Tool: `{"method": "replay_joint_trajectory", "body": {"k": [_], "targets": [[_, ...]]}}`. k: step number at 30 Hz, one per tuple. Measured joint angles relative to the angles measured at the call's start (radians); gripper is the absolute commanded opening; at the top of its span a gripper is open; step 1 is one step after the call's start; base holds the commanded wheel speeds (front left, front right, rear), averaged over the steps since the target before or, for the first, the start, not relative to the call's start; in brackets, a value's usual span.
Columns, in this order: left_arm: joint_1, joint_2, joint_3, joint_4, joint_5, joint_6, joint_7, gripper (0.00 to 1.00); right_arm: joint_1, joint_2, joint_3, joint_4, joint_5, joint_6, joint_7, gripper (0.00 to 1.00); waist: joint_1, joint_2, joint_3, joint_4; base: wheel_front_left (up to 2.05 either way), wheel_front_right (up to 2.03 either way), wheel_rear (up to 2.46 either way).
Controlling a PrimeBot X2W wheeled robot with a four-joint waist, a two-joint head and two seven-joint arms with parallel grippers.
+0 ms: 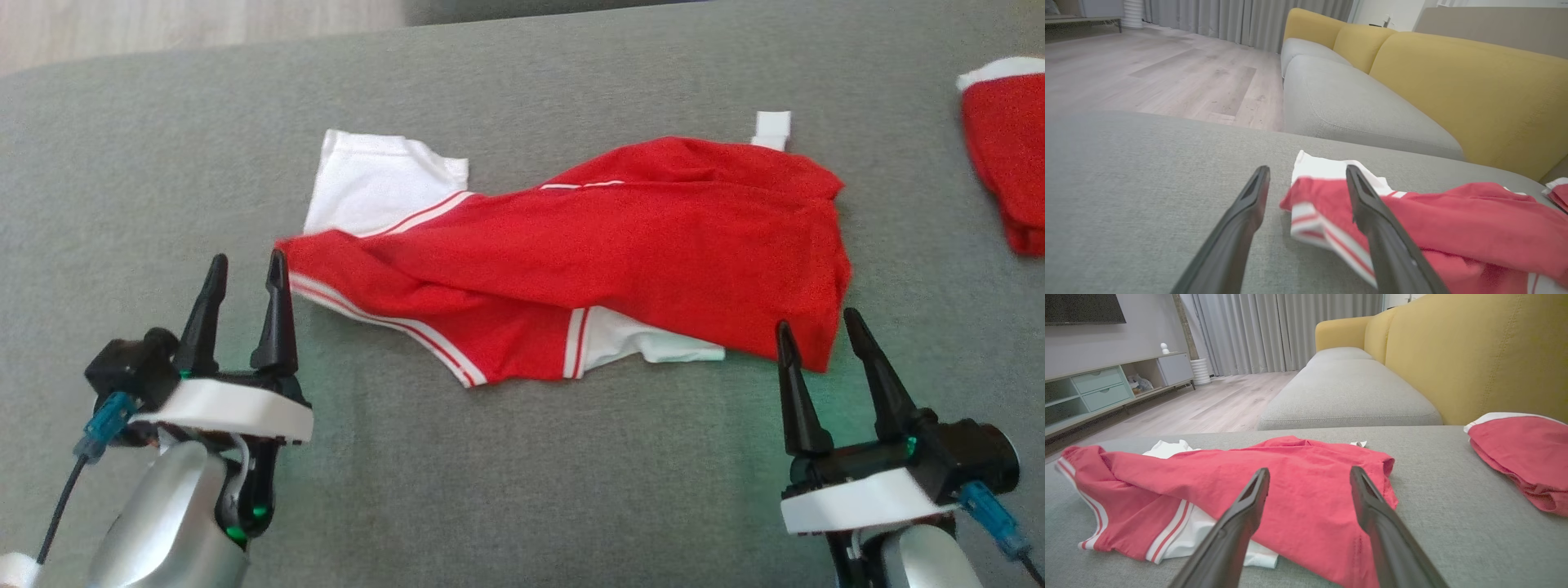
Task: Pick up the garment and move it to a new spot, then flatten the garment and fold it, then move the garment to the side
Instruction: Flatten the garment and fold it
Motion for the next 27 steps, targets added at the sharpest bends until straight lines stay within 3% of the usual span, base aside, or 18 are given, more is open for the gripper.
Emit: {"method": "replay_joint_trajectory", "body": {"k": [5,9,16,24,27], "targets": [[0.012,-0.004,0.047,-0.039,0.060,0.002,-0.001,1.00,0.000,0.000,-0.001,0.000,-0.017,0.000,0.000,1.00,0.0000,0.0000,0.016,0.035,0.00,0.00,0.00],[-0.049,0.048,0.031,-0.059,0.113,-0.020,0.033,1.00,-0.006,0.000,0.002,0.000,-0.026,0.000,0.000,1.00,0.0000,0.0000,0.043,0.042,0.00,0.00,0.00],[-0.374,0.165,-0.096,-0.068,0.141,-0.095,0.317,1.00,-0.073,0.000,0.021,-0.002,-0.035,0.000,0.000,1.00,0.0002,0.0000,0.113,0.013,0.00,0.00,0.00],[-0.525,0.276,-0.297,0.032,0.003,-0.103,0.602,1.00,-0.123,0.000,0.035,-0.007,-0.025,0.000,0.000,1.00,0.0002,0.0000,0.190,-0.074,0.00,0.00,0.00],[-0.547,0.331,-0.334,0.068,-0.021,-0.103,0.630,1.00,-0.136,-0.001,0.042,-0.011,-0.012,0.000,0.000,1.00,0.0002,0.0000,0.219,-0.107,0.00,0.00,0.00]]}}
